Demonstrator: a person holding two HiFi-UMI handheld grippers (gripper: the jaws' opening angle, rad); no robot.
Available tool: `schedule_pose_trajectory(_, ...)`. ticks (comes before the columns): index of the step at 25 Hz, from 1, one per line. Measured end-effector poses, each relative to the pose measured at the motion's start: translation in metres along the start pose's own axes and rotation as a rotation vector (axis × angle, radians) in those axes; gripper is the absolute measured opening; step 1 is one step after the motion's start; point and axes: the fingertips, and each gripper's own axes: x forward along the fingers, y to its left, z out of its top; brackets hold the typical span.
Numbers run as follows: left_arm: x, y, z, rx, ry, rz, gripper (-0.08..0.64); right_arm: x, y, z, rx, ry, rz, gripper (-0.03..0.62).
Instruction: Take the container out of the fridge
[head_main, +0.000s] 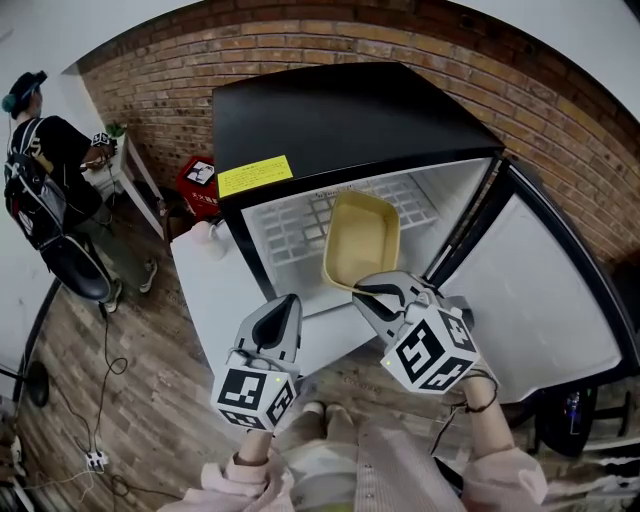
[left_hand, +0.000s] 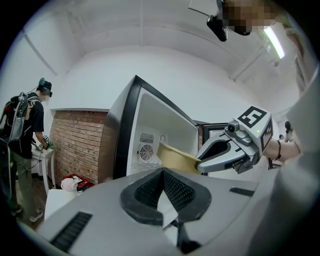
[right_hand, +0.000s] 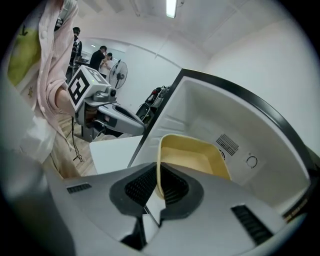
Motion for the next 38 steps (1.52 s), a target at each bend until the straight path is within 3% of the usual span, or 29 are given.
schedule_pose_trajectory(15, -0.014, -0.005, -0.010, 0.023, 0.033, -0.030, -0.008, -0.037, 0.031, -0.018, 0.261, -0.024, -0.093, 0.023)
schedule_pose_trajectory(23, -0.022, -0.009, -0.015, 0.034, 0.043, -0.044, -0.008, -0.042, 0.048, -0.032, 0.315, -0.015, -0.117, 0.023)
schedule_pose_trajectory(38, -0.028, -0.007, -0.014, 0.044, 0.040, -0.054, -0.008, -0.042, 0.061, -0.042, 0.314, 0.006, -0.124, 0.021)
